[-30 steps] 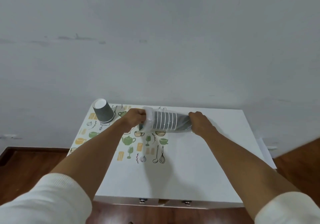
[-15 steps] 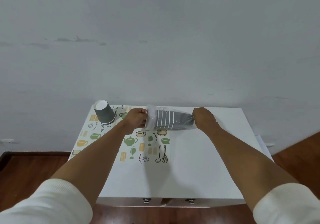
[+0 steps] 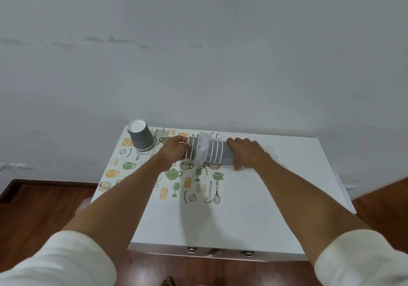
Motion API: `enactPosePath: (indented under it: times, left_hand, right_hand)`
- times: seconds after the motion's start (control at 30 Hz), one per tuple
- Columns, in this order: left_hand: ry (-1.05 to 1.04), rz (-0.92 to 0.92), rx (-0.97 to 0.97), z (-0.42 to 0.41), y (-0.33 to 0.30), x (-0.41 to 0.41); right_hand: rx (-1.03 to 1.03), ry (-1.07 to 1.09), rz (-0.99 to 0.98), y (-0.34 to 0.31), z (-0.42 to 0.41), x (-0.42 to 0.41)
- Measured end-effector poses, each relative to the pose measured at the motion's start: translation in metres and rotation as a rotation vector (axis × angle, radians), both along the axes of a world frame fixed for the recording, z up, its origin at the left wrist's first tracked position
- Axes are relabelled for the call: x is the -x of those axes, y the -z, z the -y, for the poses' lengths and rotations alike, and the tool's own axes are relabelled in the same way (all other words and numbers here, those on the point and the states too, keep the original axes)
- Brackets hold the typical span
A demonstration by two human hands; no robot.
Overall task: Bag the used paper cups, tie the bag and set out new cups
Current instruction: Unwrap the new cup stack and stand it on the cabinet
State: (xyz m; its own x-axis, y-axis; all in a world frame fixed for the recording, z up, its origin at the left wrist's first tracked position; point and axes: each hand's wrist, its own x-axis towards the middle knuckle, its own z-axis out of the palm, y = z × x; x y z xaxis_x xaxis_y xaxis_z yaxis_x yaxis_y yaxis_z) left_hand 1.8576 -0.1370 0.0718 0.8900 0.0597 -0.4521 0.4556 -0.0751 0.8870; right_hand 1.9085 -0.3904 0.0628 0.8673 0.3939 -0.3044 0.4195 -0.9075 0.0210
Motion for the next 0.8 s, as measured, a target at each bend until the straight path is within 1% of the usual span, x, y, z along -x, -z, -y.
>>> enactPosePath:
  times: [0.1, 0.17, 0.23, 0.27, 0.3, 0.37, 0.4, 0.43, 0.5, 0.57, 0.7, 0.8]
  left_hand:
    - [0.007, -0.011, 0.000, -0.003, 0.000, 0.000]
    - [0.013, -0.009, -0.029, -0.004, -0.001, -0.002]
    - [0.070, 0.029, -0.084, -0.005, 0.001, -0.005]
    - [0.127, 0.069, -0.157, -0.005, 0.002, -0.006]
    - [0.198, 0.120, -0.278, -0.005, 0.003, -0.008]
    - [0.360, 0.237, -0.597, -0.005, 0.008, -0.013]
    - [0.444, 0.292, -0.731, -0.004, 0.009, -0.016]
    - [0.522, 0.339, -0.816, -0.002, 0.010, -0.019]
    - [0.621, 0.374, -0.880, 0.000, 0.009, -0.026]
    - [0.654, 0.345, -0.929, -0.001, 0.010, -0.030]
    - [0.743, 0.361, -0.999, -0.005, 0.013, -0.033]
    - [0.746, 0.388, -1.061, -0.012, 0.008, -0.036]
  right_hand:
    - [-0.005, 0.048, -0.063, -0.005, 0.003, -0.005]
    - [-0.015, 0.077, -0.094, -0.006, 0.002, -0.009]
    - [0.031, 0.104, -0.128, -0.004, -0.002, -0.010]
    - [0.058, 0.091, -0.130, -0.003, -0.006, -0.011]
    - [0.061, 0.056, -0.127, -0.003, -0.011, -0.011]
    - [-0.036, -0.033, -0.112, -0.002, -0.026, -0.010]
    - [-0.106, -0.049, -0.126, -0.001, -0.034, -0.010]
    - [-0.157, -0.039, -0.156, 0.000, -0.040, -0.010]
    - [-0.192, -0.011, -0.187, 0.004, -0.046, -0.011]
    - [-0.201, -0.007, -0.184, 0.006, -0.046, -0.010]
    - [-0.161, -0.026, -0.110, 0.010, -0.042, -0.007]
    - [-0.164, -0.035, -0.072, 0.011, -0.037, -0.009]
